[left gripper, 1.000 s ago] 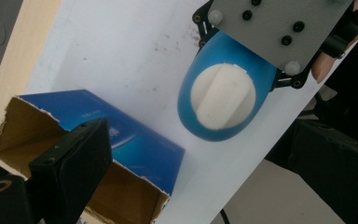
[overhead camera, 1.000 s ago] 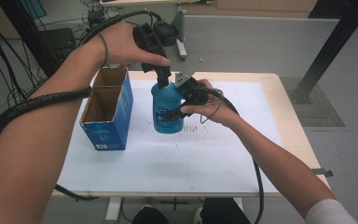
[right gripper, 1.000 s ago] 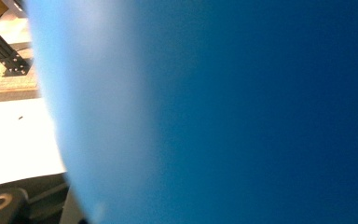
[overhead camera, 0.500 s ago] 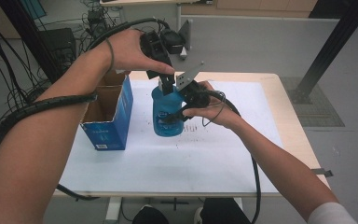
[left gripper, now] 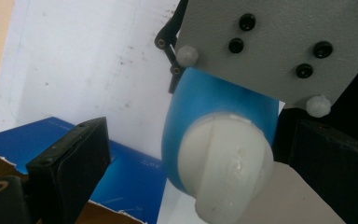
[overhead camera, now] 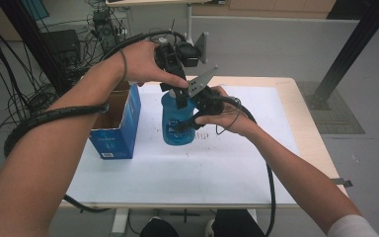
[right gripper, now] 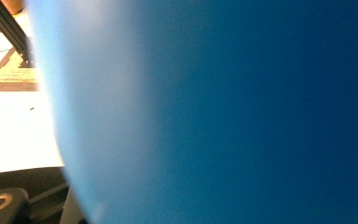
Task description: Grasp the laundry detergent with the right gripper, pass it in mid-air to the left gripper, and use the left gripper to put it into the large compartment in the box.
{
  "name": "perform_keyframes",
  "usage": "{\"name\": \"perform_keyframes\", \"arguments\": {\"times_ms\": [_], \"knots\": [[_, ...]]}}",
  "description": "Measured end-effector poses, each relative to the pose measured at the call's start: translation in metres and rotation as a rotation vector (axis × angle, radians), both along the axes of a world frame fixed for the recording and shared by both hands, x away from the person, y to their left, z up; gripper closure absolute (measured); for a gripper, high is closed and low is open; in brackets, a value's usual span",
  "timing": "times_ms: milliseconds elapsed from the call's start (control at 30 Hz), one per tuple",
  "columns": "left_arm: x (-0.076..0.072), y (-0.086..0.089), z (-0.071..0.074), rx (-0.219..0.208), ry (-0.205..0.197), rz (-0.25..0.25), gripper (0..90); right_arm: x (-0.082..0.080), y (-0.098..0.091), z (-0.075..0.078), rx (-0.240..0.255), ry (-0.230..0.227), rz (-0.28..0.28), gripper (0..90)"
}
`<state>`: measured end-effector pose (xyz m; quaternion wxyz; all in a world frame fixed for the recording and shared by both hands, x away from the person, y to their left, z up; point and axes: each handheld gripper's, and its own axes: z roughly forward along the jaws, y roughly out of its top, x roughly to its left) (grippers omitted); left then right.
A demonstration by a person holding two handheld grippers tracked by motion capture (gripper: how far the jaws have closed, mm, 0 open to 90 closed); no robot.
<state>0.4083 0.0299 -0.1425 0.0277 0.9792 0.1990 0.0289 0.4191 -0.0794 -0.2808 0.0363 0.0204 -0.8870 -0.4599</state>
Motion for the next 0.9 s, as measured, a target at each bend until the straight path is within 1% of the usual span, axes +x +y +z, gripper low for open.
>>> {"name": "perform_keyframes", "arguments": {"times_ms": [200, 367, 500, 633, 667, 767, 800, 833, 900], "knots": [[-0.0015, -0.0016, -0.0034, 0.007, 0.009, -0.020, 5.6, -0.0010, 0.0004, 0.0007, 0.002, -0.003, 0.003, 43.6], [-0.0030, -0.0026, -0.0050, 0.002, 0.009, -0.023, 5.6, -0.0018, -0.0004, 0.0019, 0.006, -0.009, 0.001, 43.6], [-0.0038, -0.0034, -0.0067, 0.006, 0.009, -0.024, 5.6, -0.0012, -0.0009, 0.0023, 0.015, -0.017, 0.005, 43.6], [-0.0039, -0.0046, -0.0074, 0.009, 0.011, -0.038, 5.6, -0.0018, -0.0015, 0.0028, 0.016, -0.017, 0.004, 43.6], [-0.0050, -0.0050, -0.0082, 0.000, 0.009, -0.031, 5.6, -0.0021, -0.0015, 0.0028, 0.016, -0.018, 0.004, 43.6], [-0.0056, -0.0052, -0.0083, -0.001, 0.009, -0.033, 5.6, -0.0024, -0.0018, 0.0029, 0.013, -0.014, 0.003, 43.6], [-0.0057, -0.0049, -0.0080, -0.006, 0.014, -0.042, 5.6, -0.0026, -0.0022, 0.0030, 0.013, -0.013, 0.003, 43.6], [-0.0061, -0.0048, -0.0084, -0.014, 0.013, -0.035, 5.6, -0.0027, -0.0025, 0.0031, 0.011, -0.010, 0.001, 43.6], [-0.0058, -0.0043, -0.0086, -0.006, 0.019, -0.039, 5.6, -0.0026, -0.0027, 0.0032, 0.017, -0.013, 0.003, 43.6]]}}
